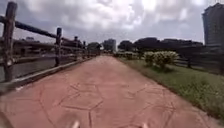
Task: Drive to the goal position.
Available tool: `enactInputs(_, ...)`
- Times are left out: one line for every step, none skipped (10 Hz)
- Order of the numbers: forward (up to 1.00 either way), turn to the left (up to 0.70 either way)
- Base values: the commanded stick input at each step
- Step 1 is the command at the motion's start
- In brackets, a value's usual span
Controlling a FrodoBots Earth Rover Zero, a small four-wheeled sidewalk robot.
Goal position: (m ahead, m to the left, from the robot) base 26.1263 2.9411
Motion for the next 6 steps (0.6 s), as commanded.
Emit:
enactInputs(0.70, 0.00)
enactInputs(0.70, 0.00)
enactInputs(0.70, 0.00)
enactInputs(0.70, 0.00)
enactInputs(0.70, 0.00)
enactInputs(0.70, 0.00)
